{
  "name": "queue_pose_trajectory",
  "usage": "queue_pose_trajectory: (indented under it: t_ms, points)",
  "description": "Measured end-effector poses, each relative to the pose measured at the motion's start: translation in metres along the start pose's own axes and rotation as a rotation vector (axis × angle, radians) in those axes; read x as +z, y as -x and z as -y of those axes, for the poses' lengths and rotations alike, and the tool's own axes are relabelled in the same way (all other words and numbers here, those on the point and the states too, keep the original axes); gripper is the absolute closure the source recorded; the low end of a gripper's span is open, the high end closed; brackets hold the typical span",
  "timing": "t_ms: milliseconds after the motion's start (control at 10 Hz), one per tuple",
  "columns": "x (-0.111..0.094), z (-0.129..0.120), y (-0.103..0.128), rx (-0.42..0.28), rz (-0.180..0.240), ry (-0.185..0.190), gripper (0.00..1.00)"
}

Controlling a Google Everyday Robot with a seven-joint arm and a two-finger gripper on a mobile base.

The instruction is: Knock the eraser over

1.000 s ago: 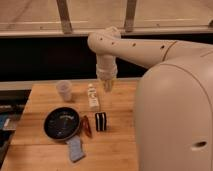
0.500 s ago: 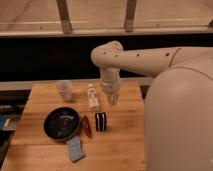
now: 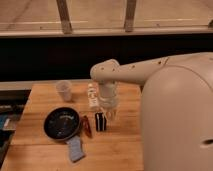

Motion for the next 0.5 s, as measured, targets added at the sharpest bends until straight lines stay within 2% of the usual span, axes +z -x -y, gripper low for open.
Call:
queue_pose_trajectory:
  t_ms: [200, 400, 500]
  points:
    - [0.023, -0.013, -0.011, -0.013, -0.068, 0.020, 1.00]
    - [0.025, -0.025, -0.011, -0.032, -0.073, 0.027, 1.00]
    - [0.019, -0.033, -0.002, -0.052, -0.062, 0.025, 1.00]
